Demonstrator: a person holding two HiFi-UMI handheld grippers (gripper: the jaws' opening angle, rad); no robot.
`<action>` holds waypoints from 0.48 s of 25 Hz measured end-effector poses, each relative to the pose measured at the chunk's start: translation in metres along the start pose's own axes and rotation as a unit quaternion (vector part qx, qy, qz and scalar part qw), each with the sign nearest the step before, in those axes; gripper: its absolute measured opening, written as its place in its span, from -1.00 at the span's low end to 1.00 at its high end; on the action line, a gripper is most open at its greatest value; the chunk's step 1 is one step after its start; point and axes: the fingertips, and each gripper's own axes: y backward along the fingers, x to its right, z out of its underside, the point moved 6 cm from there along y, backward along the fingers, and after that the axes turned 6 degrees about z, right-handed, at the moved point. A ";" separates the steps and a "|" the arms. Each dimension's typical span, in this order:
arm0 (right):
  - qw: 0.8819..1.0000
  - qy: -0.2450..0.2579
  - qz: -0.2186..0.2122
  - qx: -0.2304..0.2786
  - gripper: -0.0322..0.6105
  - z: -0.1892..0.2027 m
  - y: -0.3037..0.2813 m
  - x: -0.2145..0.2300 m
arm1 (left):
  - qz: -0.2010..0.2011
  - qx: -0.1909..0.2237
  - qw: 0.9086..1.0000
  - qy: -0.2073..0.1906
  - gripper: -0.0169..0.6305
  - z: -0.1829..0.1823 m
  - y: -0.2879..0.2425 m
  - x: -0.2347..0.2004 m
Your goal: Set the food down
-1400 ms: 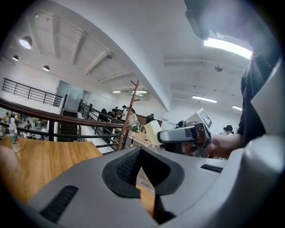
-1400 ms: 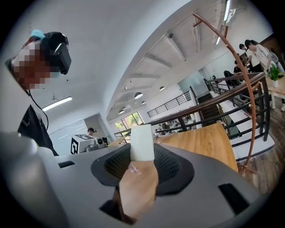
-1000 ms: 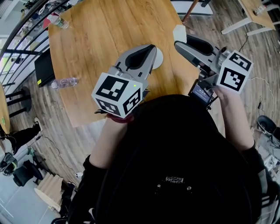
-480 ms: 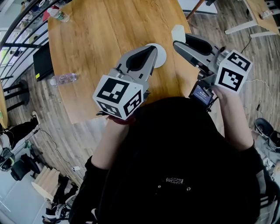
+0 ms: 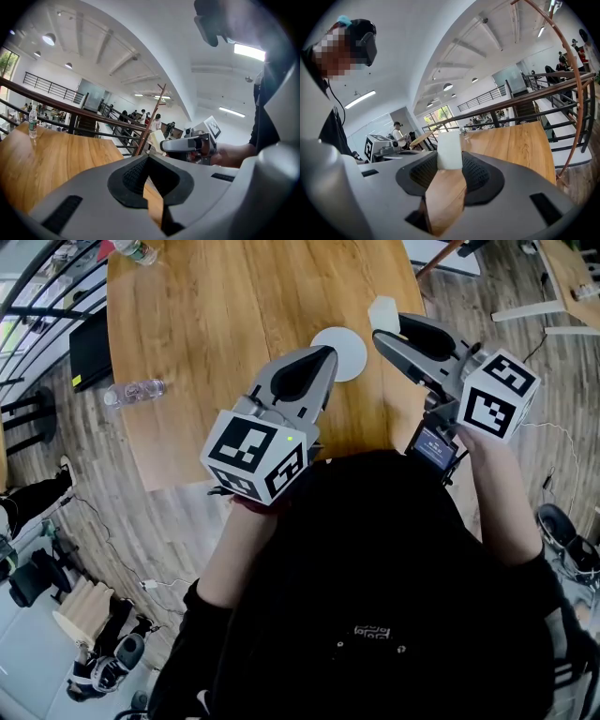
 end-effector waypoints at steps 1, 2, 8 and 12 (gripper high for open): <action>1.000 0.002 -0.001 -0.005 -0.37 0.002 -0.002 0.001 | -0.003 0.001 1.000 0.003 -0.95 0.002 0.002 -0.001; 1.000 0.003 -0.002 -0.009 -0.37 0.003 -0.005 0.002 | -0.006 0.002 1.000 0.006 -0.95 0.004 0.003 -0.001; 0.999 0.004 -0.008 -0.031 -0.37 0.014 -0.014 0.009 | -0.021 0.004 1.000 0.022 -0.95 0.017 0.011 0.000; 0.999 0.004 -0.014 -0.043 -0.37 0.021 -0.022 0.014 | -0.029 0.002 0.999 0.033 -0.95 0.026 0.014 0.000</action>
